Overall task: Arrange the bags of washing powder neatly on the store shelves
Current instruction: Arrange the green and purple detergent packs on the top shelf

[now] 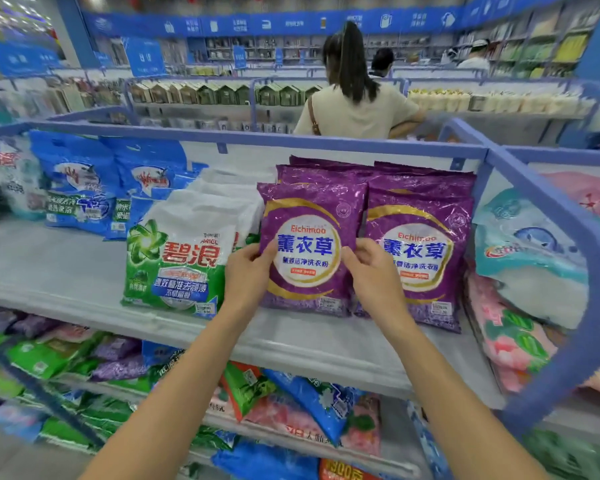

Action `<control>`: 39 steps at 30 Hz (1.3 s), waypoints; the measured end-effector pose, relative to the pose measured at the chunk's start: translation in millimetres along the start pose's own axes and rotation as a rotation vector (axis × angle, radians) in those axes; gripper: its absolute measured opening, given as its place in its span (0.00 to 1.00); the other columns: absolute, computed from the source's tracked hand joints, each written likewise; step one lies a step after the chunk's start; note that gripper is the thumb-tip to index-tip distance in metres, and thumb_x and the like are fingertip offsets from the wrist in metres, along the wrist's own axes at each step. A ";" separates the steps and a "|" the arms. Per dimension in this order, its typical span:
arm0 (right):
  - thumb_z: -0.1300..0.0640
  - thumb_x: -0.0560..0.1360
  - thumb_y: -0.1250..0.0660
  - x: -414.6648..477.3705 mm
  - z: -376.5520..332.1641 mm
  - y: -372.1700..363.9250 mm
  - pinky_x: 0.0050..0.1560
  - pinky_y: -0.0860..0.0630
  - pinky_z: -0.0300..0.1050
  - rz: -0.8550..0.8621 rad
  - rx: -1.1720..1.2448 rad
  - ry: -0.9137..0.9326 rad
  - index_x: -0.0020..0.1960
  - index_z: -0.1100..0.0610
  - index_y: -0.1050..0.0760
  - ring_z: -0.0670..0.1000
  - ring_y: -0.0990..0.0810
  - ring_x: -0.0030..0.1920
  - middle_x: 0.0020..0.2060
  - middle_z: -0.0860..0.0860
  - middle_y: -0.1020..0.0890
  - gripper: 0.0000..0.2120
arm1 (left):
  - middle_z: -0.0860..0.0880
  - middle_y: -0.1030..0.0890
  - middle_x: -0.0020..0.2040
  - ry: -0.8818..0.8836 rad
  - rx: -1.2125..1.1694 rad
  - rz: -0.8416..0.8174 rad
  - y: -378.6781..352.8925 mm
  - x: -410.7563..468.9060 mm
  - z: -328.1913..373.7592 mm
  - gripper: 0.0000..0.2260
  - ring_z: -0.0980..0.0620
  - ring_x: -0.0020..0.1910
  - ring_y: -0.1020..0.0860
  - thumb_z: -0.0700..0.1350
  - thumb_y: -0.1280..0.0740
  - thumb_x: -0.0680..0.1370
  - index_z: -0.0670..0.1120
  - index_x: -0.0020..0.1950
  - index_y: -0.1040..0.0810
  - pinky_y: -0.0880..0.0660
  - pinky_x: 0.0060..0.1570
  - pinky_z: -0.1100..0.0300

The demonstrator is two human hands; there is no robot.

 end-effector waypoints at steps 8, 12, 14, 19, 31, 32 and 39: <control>0.55 0.81 0.32 39.2 -0.8 -3.7 0.50 0.26 0.33 0.222 -0.041 -0.061 0.66 0.57 0.22 0.47 0.19 0.56 0.55 0.48 0.17 0.15 | 0.46 0.13 0.45 0.127 -0.274 0.068 -16.5 38.3 -13.1 0.05 0.45 0.48 0.14 0.45 0.27 0.79 0.45 0.46 0.17 0.16 0.50 0.50; 0.53 0.78 0.27 1.0 -5.2 -12.4 0.52 0.28 0.25 0.301 -0.156 0.018 0.68 0.52 0.31 0.34 0.24 0.57 0.58 0.39 0.24 0.22 | 0.45 0.13 0.47 0.103 -0.293 0.008 -16.5 44.5 -19.6 0.06 0.43 0.49 0.14 0.45 0.28 0.79 0.42 0.51 0.17 0.16 0.49 0.50; 0.51 0.73 0.21 -26.4 5.4 -30.7 0.65 0.33 0.30 0.199 -0.395 -0.003 0.77 0.53 0.41 0.36 0.31 0.66 0.66 0.41 0.32 0.41 | 0.44 0.13 0.49 0.081 -0.262 -0.015 -14.6 42.1 -22.5 0.09 0.43 0.50 0.15 0.46 0.29 0.80 0.41 0.54 0.18 0.17 0.51 0.47; 0.55 0.71 0.20 -33.8 35.4 -56.3 0.67 0.29 0.51 0.174 -0.555 -0.025 0.81 0.54 0.48 0.55 0.31 0.72 0.72 0.53 0.32 0.49 | 0.51 0.16 0.56 0.010 -0.091 -0.269 -4.8 33.7 -21.1 0.25 0.56 0.51 0.17 0.43 0.21 0.72 0.47 0.65 0.27 0.18 0.44 0.65; 0.59 0.71 0.21 -12.6 30.3 -53.3 0.53 0.26 0.53 0.227 -0.724 -0.118 0.66 0.59 0.35 0.60 0.24 0.60 0.62 0.56 0.27 0.30 | 0.59 0.19 0.54 -0.277 0.258 -0.385 4.8 21.1 -14.3 0.42 0.63 0.51 0.21 0.39 0.19 0.66 0.53 0.75 0.35 0.29 0.41 0.78; 0.58 0.71 0.21 -14.2 29.6 -51.8 0.55 0.25 0.53 0.221 -0.721 -0.121 0.66 0.59 0.34 0.58 0.25 0.61 0.61 0.56 0.27 0.31 | 0.59 0.19 0.55 -0.295 0.279 -0.387 5.7 20.2 -15.5 0.42 0.62 0.50 0.21 0.40 0.19 0.67 0.52 0.76 0.35 0.29 0.40 0.79; 0.57 0.78 0.29 -65.8 16.8 -46.2 0.65 0.27 0.47 0.136 -0.567 -0.093 0.74 0.54 0.31 0.51 0.24 0.68 0.67 0.50 0.23 0.26 | 0.51 0.17 0.55 -0.423 0.475 -0.373 20.6 -3.8 -20.4 0.37 0.52 0.48 0.19 0.50 0.25 0.76 0.47 0.79 0.41 0.25 0.44 0.63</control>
Point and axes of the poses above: each hand's wrist, its own x-axis towards the middle knuckle, its own y-axis out of the back of the hand, z = x × y, the point moved 4 cm from there along x, towards the middle knuckle
